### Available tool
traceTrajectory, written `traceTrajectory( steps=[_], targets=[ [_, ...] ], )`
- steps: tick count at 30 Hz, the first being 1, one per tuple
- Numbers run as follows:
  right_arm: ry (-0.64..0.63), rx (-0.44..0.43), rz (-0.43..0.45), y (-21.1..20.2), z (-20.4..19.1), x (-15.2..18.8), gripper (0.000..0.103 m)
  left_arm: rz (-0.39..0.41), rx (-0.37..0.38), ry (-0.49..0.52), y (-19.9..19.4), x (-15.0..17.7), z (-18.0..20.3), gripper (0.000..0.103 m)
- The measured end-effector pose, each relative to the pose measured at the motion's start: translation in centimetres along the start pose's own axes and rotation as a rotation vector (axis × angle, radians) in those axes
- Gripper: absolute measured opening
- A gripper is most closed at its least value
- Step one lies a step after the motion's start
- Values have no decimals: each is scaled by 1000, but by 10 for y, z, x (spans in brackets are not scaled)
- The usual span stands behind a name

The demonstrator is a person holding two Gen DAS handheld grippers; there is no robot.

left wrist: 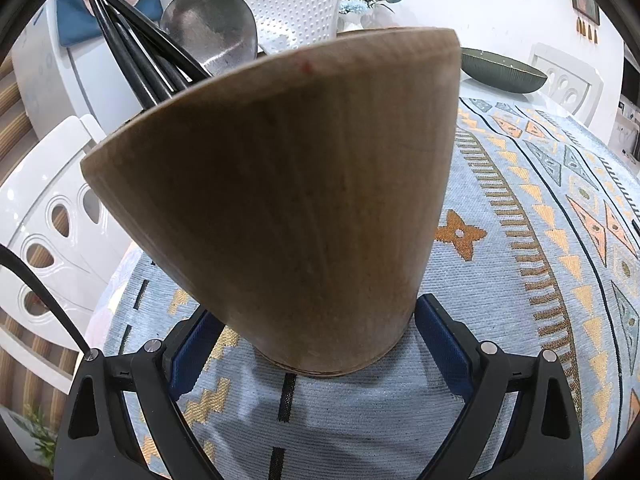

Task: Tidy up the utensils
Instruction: 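Move the right gripper back to the small silver spoon on the plate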

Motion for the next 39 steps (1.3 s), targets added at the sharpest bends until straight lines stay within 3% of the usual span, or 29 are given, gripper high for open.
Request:
traceTrajectory(
  steps=[4, 9, 13, 17, 22, 26, 29, 32, 35, 39],
  targets=[
    [66, 140, -26, -27, 72, 6, 50, -1, 0, 0, 1, 0, 0, 96],
    [114, 306, -176, -33, 159, 34, 50, -10, 7, -11, 4, 0, -2, 96],
    [153, 402, -250, -33, 203, 68, 50, -19, 4, -5, 9, -2, -1, 96],
    [123, 426, -306, -25, 211, 90, 50, -20, 0, 0, 13, -5, 0, 96],
    [-50, 502, -341, -8, 197, 95, 50, -24, -1, 3, 15, -6, 5, 96],
    [-43, 595, -335, 0, 219, 85, 36, -24, -1, 3, 15, -6, 5, 96],
    [23, 567, -382, 12, 241, 82, 35, -24, 1, 1, 16, -6, 5, 96],
    [-6, 568, -487, 31, 253, 93, 36, -24, 1, 1, 16, -5, 5, 96],
    [-79, 586, -482, 37, 248, 94, 38, -23, 0, 2, 16, -5, 5, 96],
    [-117, 601, -449, 40, 243, 93, 31, -24, 0, 3, 16, -4, 5, 96]
  ],
)
Point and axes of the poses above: each gripper's, at about its wrist camera, not at the fingertips, and y roughly the way its jaws point, z to its right, x to its underside, the point moved 2 cm from there along y, roughly the way its jaws point, and after that the axes turned 12 degrees about z, right-handed, at the moved point
